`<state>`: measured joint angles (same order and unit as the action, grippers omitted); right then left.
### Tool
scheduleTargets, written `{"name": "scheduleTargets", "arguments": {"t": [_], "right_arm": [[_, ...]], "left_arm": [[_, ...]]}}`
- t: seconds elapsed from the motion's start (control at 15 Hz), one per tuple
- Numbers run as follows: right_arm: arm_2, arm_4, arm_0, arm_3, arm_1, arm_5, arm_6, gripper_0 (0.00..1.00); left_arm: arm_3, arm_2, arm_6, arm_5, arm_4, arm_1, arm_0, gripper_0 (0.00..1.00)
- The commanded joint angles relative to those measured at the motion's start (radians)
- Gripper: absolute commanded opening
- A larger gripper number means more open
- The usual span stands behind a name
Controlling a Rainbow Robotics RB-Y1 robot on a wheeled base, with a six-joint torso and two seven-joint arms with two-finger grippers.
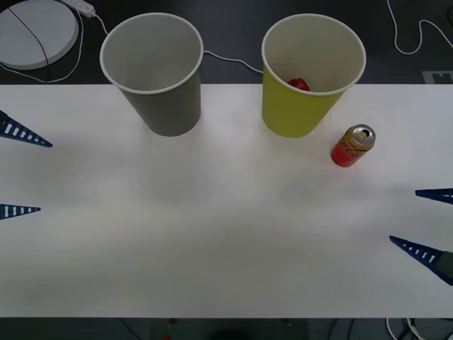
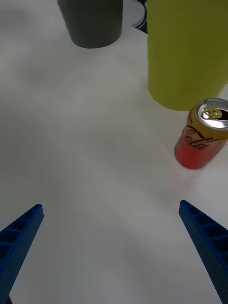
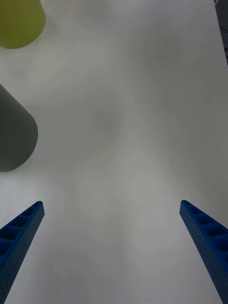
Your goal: Put the can into the green bin and the plastic bottle into the gray bin
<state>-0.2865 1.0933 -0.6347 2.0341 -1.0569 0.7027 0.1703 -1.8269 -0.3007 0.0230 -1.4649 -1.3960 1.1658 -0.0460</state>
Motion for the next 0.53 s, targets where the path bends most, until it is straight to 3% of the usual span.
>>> {"name": "scheduleTargets", "arguments": {"t": [0.07, 0.27, 0.53], "right_arm": [[0.076, -0.050, -0.019, 0.023, -0.009, -0.152, 0.015, 1.00], [0.182, -0.154, -0.017, 0.037, -0.031, -0.311, 0.012, 1.00], [0.282, -0.191, -0.013, 0.078, -0.064, -0.539, 0.034, 1.00]], "left_arm": [[0.000, 0.000, 0.000, 0.000, 0.000, 0.000, 0.000, 1.00], [0.000, 0.000, 0.000, 0.000, 0.000, 0.000, 0.000, 1.00], [0.000, 0.000, 0.000, 0.000, 0.000, 0.000, 0.000, 1.00]]}}
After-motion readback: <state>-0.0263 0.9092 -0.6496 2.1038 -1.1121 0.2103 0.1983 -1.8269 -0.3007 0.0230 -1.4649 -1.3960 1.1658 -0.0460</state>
